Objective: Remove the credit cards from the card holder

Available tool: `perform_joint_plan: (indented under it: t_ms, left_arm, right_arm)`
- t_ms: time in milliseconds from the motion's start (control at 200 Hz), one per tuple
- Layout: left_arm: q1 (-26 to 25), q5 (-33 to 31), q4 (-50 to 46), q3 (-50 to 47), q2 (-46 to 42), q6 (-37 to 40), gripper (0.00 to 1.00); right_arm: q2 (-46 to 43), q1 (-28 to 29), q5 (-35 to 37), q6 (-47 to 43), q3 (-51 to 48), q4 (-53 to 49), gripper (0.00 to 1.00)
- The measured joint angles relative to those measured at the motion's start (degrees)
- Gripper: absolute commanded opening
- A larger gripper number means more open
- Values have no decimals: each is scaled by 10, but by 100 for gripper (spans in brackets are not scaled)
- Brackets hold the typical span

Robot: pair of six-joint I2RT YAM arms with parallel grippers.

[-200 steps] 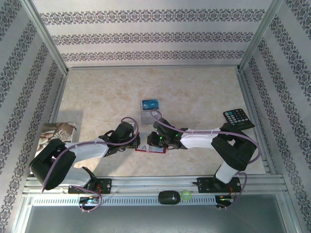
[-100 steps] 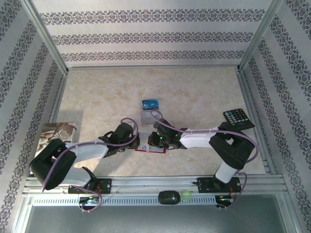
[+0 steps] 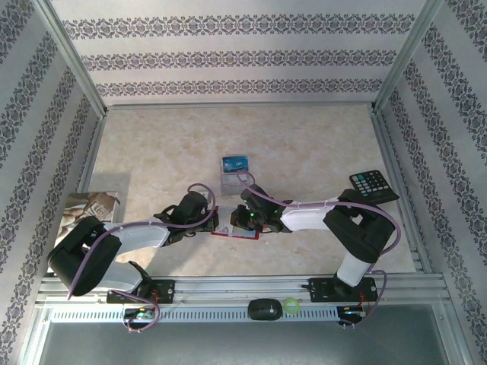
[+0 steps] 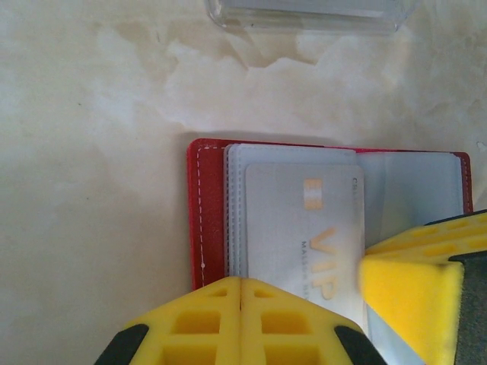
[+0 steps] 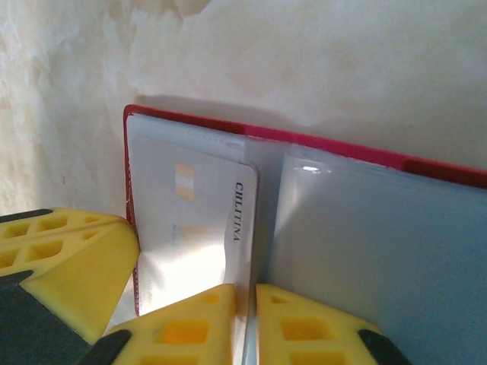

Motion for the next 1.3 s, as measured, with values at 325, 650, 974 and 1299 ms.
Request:
perform_joint_plan:
  t_ms: [325,650,974,1299]
  left_arm:
    - [-1,7,7,-12,-12,-5,6]
    - [-1,17,-12,-25,-25,-9,10]
    - [-1,13,-76,-8,-117,9,20]
    - [-2,43,-40,10,-29,13,20]
  right_arm:
    - [-16,2,23,5,-15,3,0]
    - [-65,4,85,0,-31,-76,13]
    - [-98,5,90,-70,-10,-120,26]
    - [-75,5,50,-78,3,-95,24]
